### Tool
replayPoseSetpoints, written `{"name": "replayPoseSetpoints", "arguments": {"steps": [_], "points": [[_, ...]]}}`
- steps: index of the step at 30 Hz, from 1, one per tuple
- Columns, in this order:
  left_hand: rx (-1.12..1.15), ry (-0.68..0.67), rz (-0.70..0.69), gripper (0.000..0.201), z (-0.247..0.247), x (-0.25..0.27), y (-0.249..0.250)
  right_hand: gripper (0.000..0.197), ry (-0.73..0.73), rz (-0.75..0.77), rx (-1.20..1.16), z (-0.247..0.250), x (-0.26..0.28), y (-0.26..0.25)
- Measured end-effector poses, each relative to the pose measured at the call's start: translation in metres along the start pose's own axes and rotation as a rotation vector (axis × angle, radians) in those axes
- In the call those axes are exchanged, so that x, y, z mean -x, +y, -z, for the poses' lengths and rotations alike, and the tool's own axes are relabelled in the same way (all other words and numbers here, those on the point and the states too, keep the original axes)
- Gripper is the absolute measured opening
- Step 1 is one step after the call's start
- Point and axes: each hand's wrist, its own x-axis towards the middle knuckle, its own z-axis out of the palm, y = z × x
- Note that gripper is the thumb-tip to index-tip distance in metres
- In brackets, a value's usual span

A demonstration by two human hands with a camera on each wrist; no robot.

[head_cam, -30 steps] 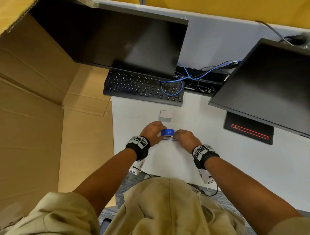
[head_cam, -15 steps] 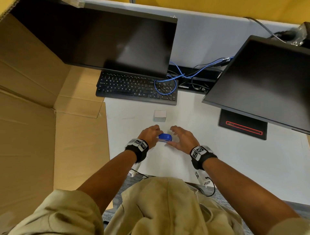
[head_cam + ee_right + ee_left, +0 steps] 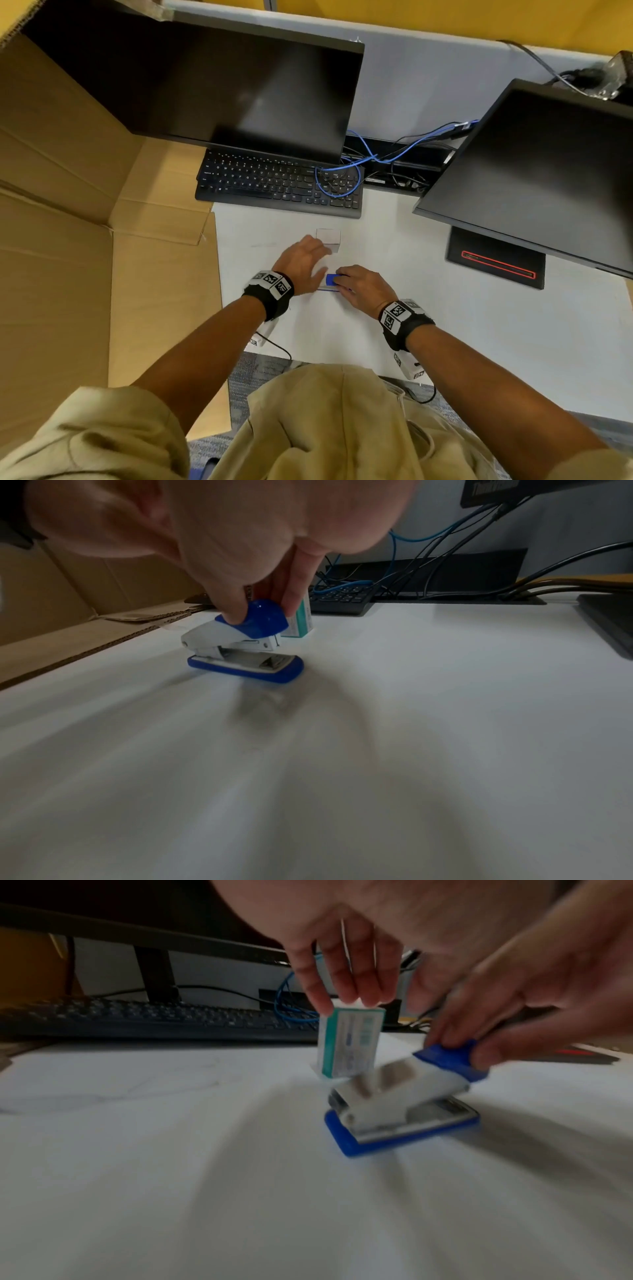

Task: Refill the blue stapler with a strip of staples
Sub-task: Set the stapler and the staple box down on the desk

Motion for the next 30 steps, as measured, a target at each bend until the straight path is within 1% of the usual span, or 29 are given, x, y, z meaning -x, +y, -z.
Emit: {"name": "replayPoseSetpoints", "arguments": {"steps": [2,4,6,9,11,13,16,20,25,30], "points": [[-0.036,0.042,0.030,0.035,0.008,-0.012,-0.003,0.018,0.003,-0.019,-0.014,-0.001,0.001,0.000],[-0.026,0.035,0.106,0.035,0.013,-0.024,-0.003,0.020,-0.007,-0.032,-0.012,0.000,0.003,0.000],[-0.024,-0.016,0.149,0.036,0.012,-0.035,-0.002,0.020,-0.026,-0.041,-0.010,0.000,0.003,0.000],[-0.026,-0.103,0.157,0.031,0.010,-0.048,-0.001,0.021,-0.048,-0.063,-0.012,0.000,0.004,0.003],[0.002,-0.129,0.154,0.024,0.009,-0.052,0.000,0.022,-0.041,-0.071,-0.014,0.000,0.004,0.005],[0.009,-0.149,0.173,0.022,0.009,-0.053,-0.002,0.022,-0.035,-0.071,-0.009,0.000,0.004,0.006],[0.013,-0.140,0.211,0.022,0.014,-0.047,-0.012,0.023,-0.014,-0.061,-0.005,0.003,0.002,0.007],[0.005,-0.091,0.260,0.018,0.027,-0.030,-0.041,0.024,-0.009,-0.056,0.015,0.004,-0.007,0.009],[0.008,-0.043,0.385,0.019,0.045,-0.009,-0.076,0.023,-0.009,-0.199,-0.074,0.004,-0.020,0.012],[0.018,-0.022,0.426,0.025,0.051,0.005,-0.100,0.024,0.069,-0.189,-0.089,0.008,-0.033,0.014]]}}
